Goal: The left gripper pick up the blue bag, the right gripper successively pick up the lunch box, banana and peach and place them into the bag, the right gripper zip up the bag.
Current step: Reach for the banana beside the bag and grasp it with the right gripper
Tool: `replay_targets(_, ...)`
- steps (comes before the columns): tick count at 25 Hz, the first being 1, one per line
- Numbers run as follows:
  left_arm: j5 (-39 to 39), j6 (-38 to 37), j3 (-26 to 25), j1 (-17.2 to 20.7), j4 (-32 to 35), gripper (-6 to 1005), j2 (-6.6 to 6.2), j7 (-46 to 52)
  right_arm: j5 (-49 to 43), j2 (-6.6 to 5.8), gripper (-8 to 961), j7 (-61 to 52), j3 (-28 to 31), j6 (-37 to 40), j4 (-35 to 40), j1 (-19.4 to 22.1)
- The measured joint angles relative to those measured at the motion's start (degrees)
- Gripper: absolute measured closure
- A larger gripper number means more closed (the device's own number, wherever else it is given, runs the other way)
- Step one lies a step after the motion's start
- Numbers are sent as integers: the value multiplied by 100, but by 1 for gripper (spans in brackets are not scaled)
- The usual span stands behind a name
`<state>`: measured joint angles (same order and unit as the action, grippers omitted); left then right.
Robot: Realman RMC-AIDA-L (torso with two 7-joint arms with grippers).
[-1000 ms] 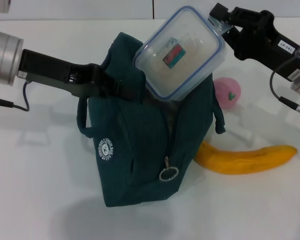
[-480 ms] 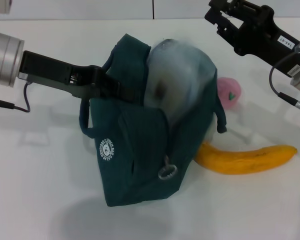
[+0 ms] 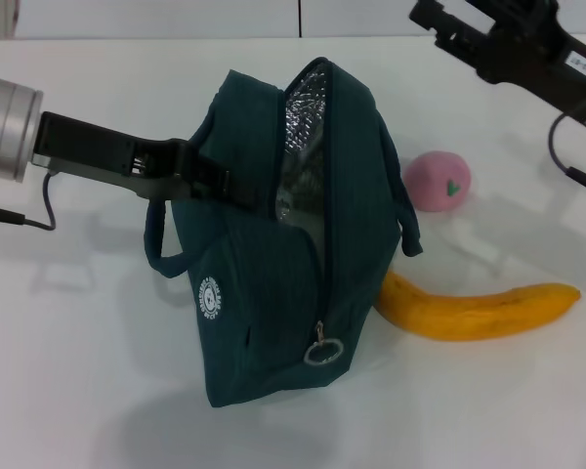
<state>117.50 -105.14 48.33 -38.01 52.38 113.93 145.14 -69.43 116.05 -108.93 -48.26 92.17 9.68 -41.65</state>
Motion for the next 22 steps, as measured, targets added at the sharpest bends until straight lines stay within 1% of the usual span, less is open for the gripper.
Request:
replay_targets(3,0,43,0,24,0,967,12,-48,-11,-41,328,266,-204,124,393,258)
replay_targets(5,1,62,0,36,-3,967,47,-100,-18,-68,290,440,-398,178,709,463)
replay_targets(7,7,65,0,43,-5,967,73,-130,-77,-117,242,639,-656,234,1222,729)
replay_targets(9,5,65,0,69,-7,967,87,-147,-248,-190,195,751,-790,269,1652,913)
replay_targets(11,-6,68,-6,100,-8,967,88,-163,-545,-282,147,889,-821,323,2093,1037)
replay_targets(14,-19,85,-31,116,-9,967,93,-231,-1248,-440,149,1131,-803,397,2683,1151)
replay_targets(17,-24,114,-111,123,-77,967,106,-317,-1716,-600,151,1347,-769,545,3102,1206)
replay_targets(20,-25,116,-139,126,-136,967,106,-347,-2147,-777,153,1464,-767,773,3555,1214)
replay_targets(21,-26,130,-160,127,-305,967,93,-414,-2310,-836,154,1474,-766,853,3714,1197)
replay_targets(22,-26,138,-160,128,-331,967,89,-436,-2522,-894,155,1475,-767,941,3906,1171)
